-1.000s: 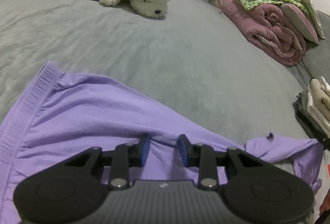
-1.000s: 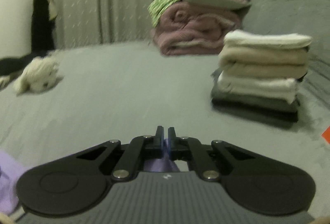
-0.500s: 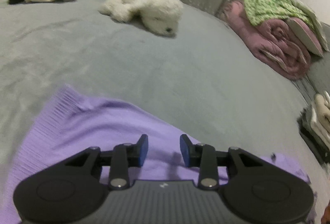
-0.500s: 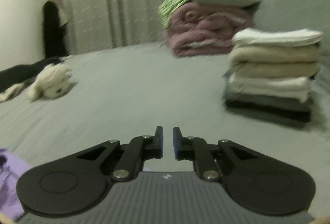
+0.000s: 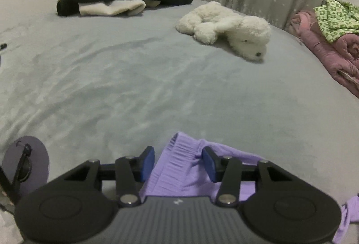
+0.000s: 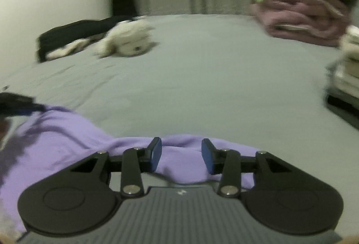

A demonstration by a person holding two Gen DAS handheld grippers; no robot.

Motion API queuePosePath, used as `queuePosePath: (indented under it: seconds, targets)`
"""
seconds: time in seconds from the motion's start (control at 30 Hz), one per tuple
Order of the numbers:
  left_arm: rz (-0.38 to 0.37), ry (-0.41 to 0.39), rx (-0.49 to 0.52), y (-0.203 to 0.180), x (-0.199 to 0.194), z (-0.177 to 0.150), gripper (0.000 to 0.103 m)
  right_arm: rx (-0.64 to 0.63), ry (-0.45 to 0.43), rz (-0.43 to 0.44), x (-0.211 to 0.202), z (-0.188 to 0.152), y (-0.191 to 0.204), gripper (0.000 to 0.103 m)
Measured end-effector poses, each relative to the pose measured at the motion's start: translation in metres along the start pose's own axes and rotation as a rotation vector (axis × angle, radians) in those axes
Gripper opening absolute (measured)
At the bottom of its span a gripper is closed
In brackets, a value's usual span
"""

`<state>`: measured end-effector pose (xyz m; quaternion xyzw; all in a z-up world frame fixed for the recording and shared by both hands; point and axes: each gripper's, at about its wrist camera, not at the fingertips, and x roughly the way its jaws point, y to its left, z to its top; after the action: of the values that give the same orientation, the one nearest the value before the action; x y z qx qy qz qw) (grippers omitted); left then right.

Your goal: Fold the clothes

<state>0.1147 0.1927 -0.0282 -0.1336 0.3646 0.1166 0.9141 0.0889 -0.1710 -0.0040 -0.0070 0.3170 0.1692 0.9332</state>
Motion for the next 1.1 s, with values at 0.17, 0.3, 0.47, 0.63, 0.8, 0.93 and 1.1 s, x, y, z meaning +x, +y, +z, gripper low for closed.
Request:
queuePosePath:
  seconds: [0.17, 0.3, 0.47, 0.63, 0.8, 0.93, 1.1]
  targets:
    - [-0.040, 0.013, -0.008, 0.005, 0.002, 0.002, 0.048, -0.161, 0.103, 0.026, 0.025, 0.021, 0.032, 0.044]
    - [-0.071, 0.023, -0.015, 0.009, 0.004, 0.004, 0.048, -0.001, 0.170, -0.046, 0.033, 0.033, 0.007, 0.044]
    - [-0.102, 0.034, -0.023, 0.014, 0.006, 0.006, 0.048, 0.330, 0.256, 0.011, 0.045, 0.033, -0.030, 0.044]
    - [-0.104, 0.034, -0.016, 0.012, 0.007, 0.006, 0.048, 0.456, 0.291, -0.030, 0.065, 0.029, -0.032, 0.012]
    - [-0.102, 0.031, 0.002, 0.011, 0.005, 0.004, 0.048, 0.425, 0.216, -0.069, 0.035, 0.029, -0.024, 0.004]
    - [-0.103, 0.032, -0.006, 0.013, 0.005, 0.005, 0.047, 0.386, 0.162, -0.090, -0.005, 0.024, -0.019, 0.004]
    - [-0.106, 0.031, -0.008, 0.010, 0.004, 0.004, 0.044, 0.381, 0.153, -0.100, -0.039, 0.003, -0.014, 0.004]
